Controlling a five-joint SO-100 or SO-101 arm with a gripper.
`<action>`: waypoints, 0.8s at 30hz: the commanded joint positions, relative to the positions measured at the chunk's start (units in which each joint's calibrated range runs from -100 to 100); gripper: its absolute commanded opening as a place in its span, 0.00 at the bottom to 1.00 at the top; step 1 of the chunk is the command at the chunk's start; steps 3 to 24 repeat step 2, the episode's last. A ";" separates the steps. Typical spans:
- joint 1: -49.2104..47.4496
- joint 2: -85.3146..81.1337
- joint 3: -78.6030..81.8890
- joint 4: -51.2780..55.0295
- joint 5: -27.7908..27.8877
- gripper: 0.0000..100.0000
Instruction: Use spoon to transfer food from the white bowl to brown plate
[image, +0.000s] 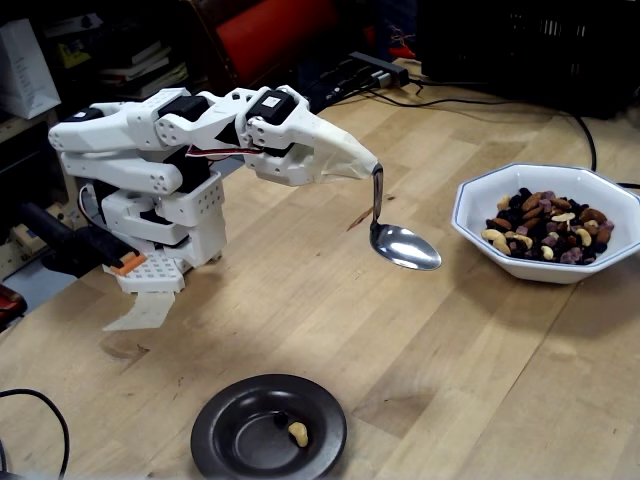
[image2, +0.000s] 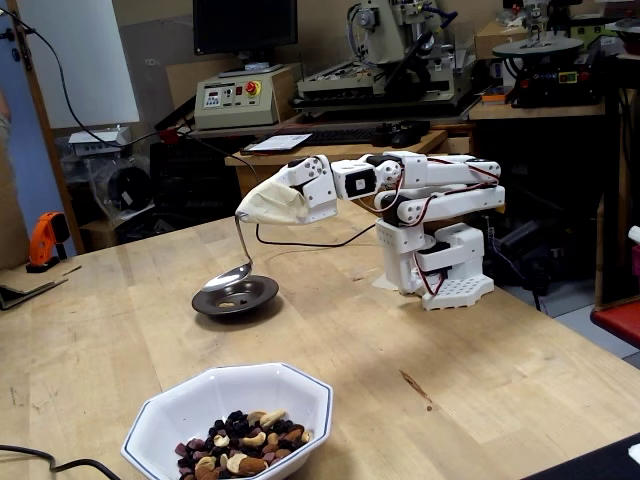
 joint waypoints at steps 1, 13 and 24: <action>-0.45 -0.43 -0.92 -0.21 -0.20 0.04; -0.45 -0.43 -0.92 -0.21 -0.20 0.04; -0.45 -0.43 -0.92 -0.21 -0.20 0.04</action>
